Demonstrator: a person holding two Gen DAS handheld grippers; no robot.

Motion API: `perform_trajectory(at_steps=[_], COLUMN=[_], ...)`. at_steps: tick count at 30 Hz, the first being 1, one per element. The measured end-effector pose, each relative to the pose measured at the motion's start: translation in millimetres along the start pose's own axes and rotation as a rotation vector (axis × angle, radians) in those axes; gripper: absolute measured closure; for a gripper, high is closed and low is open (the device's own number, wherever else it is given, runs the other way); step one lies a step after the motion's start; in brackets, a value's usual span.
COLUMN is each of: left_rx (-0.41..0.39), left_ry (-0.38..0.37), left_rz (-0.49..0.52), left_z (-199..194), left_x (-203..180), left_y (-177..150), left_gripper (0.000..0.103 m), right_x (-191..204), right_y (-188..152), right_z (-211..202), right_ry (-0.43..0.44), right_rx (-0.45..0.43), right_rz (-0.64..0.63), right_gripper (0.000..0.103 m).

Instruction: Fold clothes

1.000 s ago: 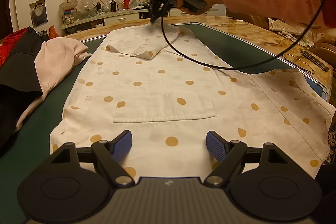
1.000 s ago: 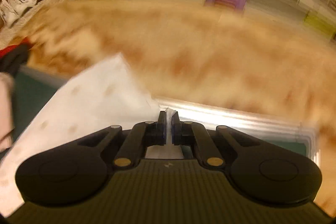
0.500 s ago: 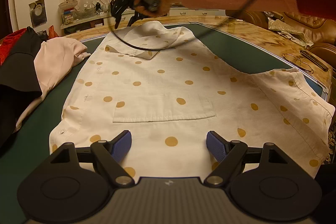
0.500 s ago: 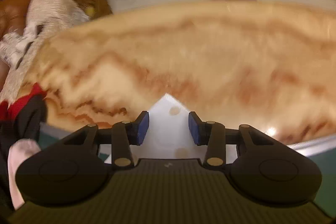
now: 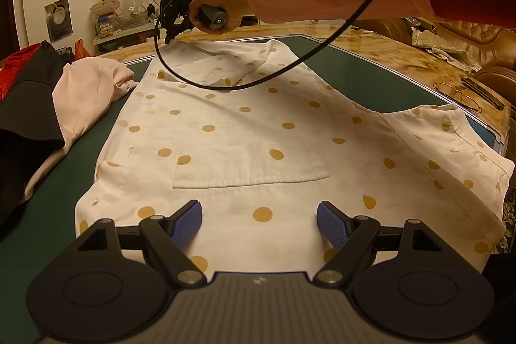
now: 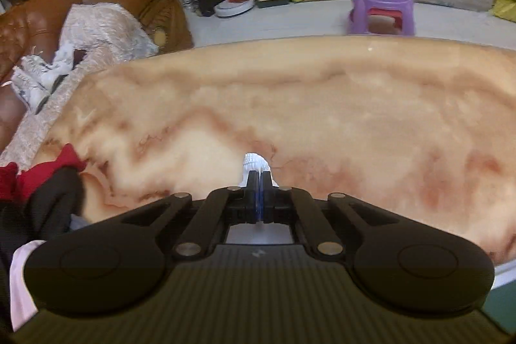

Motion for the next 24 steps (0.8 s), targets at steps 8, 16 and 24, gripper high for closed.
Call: perform_trajectory(at_steps=[8, 16, 24], left_rx=[-0.001, 0.002, 0.005], left_ry=[-0.002, 0.001, 0.002], left_rz=[-0.003, 0.002, 0.006], left_z=[-1, -1, 0], left_x=[-1, -1, -1], left_y=[0, 1, 0], left_gripper=[0.020, 0.020, 0.019], right_x=[11, 76, 89], right_y=[-34, -191, -205], right_z=[-70, -170, -146], right_ry=[0.200, 0.363, 0.338], right_rx=[-0.042, 0.057, 0.126], right_rz=[-0.210, -0.836, -0.837], right_gripper=[0.066, 0.066, 0.069])
Point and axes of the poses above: each gripper's, at about its wrist camera, not at the fingertips, and z roughly the way its jaws point, x to its left, y to its top, the point moved 3 cm from there along z, roughly the way its jaws point, and after that the axes turned 11 degrees about -z, right-handed, at the moved point
